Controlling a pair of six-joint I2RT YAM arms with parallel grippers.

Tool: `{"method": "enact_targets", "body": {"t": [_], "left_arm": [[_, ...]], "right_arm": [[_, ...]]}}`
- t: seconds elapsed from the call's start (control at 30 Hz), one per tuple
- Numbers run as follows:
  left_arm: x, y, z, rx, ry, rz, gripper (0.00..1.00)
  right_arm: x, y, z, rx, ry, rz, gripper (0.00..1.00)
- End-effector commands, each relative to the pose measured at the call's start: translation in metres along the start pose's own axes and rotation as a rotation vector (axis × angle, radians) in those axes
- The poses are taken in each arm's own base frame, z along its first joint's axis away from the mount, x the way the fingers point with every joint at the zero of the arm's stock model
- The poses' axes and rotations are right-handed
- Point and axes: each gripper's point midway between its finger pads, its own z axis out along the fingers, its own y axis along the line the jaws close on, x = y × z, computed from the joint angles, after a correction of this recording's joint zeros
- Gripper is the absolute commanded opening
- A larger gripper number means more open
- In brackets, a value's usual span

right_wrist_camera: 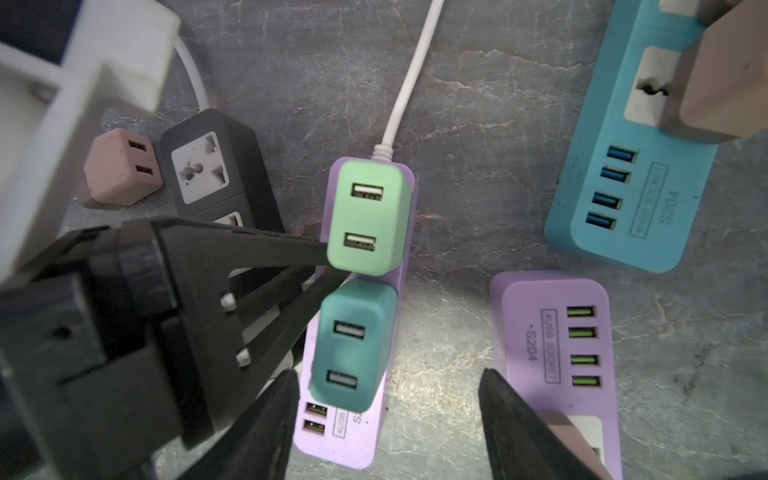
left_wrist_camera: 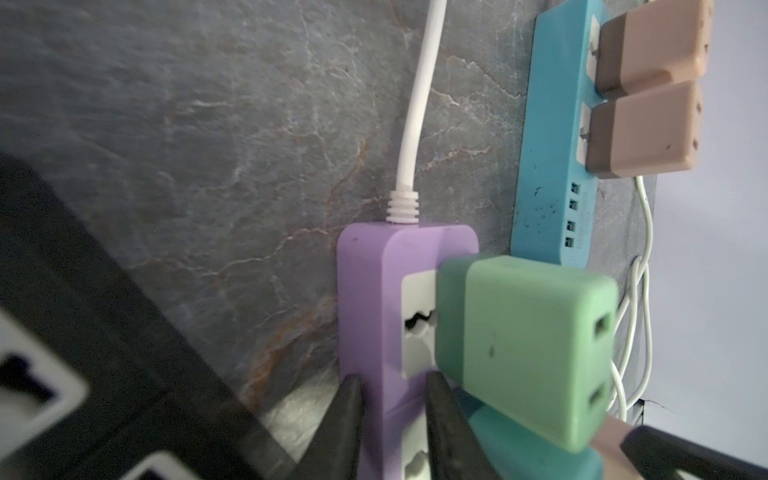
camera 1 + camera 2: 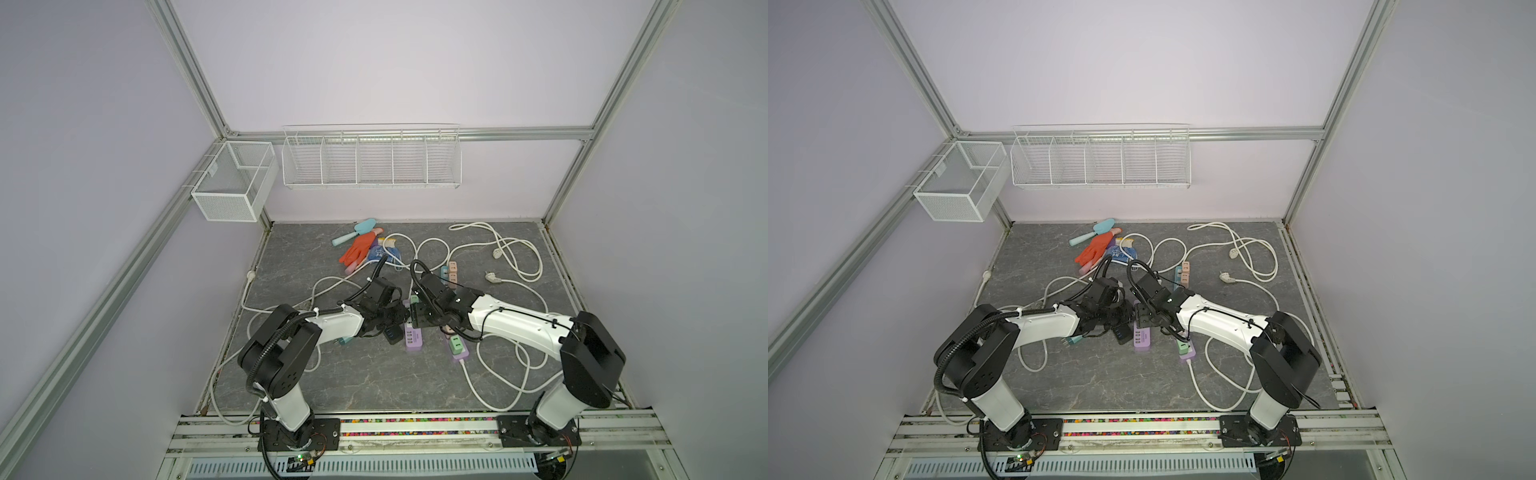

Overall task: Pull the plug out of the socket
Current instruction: 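Move the right gripper to the teal adapter while the left reaches the purple strip, then close the right gripper on the teal adapter while the left grips the purple strip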

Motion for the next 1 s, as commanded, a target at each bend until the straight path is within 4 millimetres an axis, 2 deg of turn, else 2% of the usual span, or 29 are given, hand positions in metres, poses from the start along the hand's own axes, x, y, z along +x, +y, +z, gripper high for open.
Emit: {"method": "enact_targets", "body": {"t": [0.0, 0.13, 0.37, 0.97], "left_arm": [[-0.001, -0.017, 0.006, 0.05, 0.0, -0.002, 0.28], [0.001, -0.019, 0.008, 0.058, 0.005, -0.004, 0.27], [0.008, -0.008, 0.004, 0.014, 0.013, -0.013, 0.26], [0.017, 0.008, 0.002, -0.039, 0.022, -0.017, 0.23]], "right_arm": [[-0.008, -0.003, -0.002, 0.014, -0.029, -0.003, 0.7], [-0.007, -0.006, 0.0, 0.032, -0.029, 0.001, 0.7], [-0.004, -0.009, 0.008, 0.065, -0.009, 0.025, 0.66], [0.006, 0.002, 0.032, 0.074, 0.026, 0.006, 0.53]]}}
